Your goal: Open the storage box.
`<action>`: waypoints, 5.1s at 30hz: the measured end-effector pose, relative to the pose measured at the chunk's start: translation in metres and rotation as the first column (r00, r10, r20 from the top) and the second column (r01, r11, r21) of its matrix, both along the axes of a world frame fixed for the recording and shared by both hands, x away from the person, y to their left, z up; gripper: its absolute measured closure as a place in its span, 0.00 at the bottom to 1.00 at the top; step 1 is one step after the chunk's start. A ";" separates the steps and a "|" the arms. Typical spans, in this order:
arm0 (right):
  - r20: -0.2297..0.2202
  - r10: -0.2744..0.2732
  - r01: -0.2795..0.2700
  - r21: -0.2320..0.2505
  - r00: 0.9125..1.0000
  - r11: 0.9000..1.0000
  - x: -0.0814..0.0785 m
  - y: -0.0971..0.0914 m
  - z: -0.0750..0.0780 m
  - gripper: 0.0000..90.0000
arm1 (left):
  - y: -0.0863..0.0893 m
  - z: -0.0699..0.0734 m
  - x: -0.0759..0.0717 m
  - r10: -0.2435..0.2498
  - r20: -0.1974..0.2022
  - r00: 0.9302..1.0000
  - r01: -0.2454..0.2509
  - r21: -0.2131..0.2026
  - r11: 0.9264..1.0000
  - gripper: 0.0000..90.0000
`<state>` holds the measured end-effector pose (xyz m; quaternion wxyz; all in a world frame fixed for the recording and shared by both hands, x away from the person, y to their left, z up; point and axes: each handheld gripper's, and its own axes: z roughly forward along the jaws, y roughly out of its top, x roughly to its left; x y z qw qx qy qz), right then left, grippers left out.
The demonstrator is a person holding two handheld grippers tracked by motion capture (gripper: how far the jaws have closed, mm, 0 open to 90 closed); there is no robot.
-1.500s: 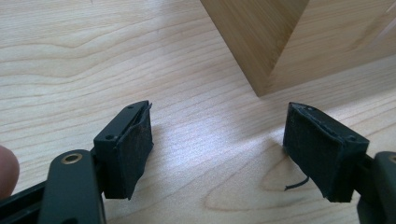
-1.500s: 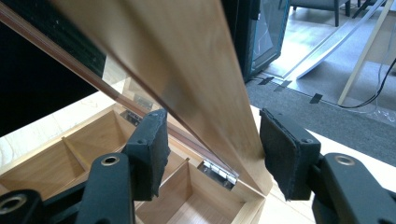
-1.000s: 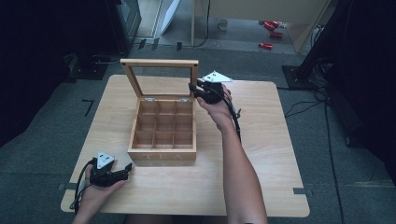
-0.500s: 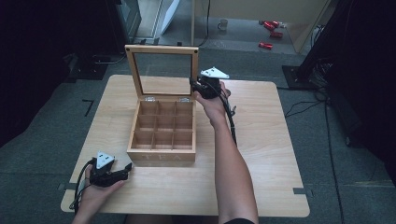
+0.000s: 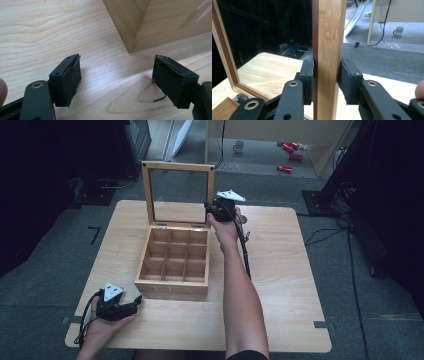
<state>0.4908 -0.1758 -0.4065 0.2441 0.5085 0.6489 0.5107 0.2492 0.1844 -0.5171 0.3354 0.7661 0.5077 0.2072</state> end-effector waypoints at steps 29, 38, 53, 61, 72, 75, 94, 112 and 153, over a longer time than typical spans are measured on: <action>-0.070 0.031 -0.034 -0.042 0.997 0.999 -0.034 -0.015 0.012 0.20 | -0.003 0.000 0.000 -0.036 -0.009 0.999 0.036 0.010 0.999 0.16; -0.091 0.071 -0.079 -0.083 0.993 0.993 -0.070 -0.037 0.001 0.10 | -0.003 -0.001 0.000 -0.039 -0.010 0.999 0.039 0.014 0.999 0.16; -0.101 0.071 -0.083 -0.119 0.992 0.989 -0.118 -0.077 -0.014 0.08 | -0.004 -0.001 -0.001 -0.042 -0.011 0.999 0.042 0.024 0.999 0.15; -0.104 0.058 -0.067 -0.085 0.993 0.994 -0.140 -0.100 -0.021 0.08 | -0.004 -0.001 -0.001 -0.042 -0.009 0.999 0.042 0.030 0.999 0.15; -0.102 0.018 -0.027 -0.091 0.995 0.996 -0.175 -0.128 -0.033 0.08 | -0.005 -0.001 -0.001 -0.042 -0.009 0.999 0.042 0.034 0.999 0.15; -0.109 -0.001 -0.007 -0.080 0.994 0.997 -0.185 -0.139 -0.040 0.08 | -0.005 -0.001 -0.001 -0.041 -0.009 0.999 0.042 0.033 0.999 0.15; -0.159 -0.124 0.108 -0.106 0.979 0.988 -0.238 -0.202 -0.073 0.08 | -0.005 -0.001 -0.001 -0.041 -0.008 0.999 0.042 0.041 0.998 0.15; -0.225 -0.195 0.171 -0.123 0.955 0.978 -0.280 -0.242 -0.104 0.08 | -0.005 -0.001 -0.002 -0.041 -0.010 0.999 0.041 0.042 0.998 0.15; -0.288 -0.251 0.167 -0.289 0.924 0.943 -0.297 -0.239 -0.119 0.09 | -0.005 -0.001 -0.002 -0.038 -0.009 0.999 0.039 0.044 0.998 0.15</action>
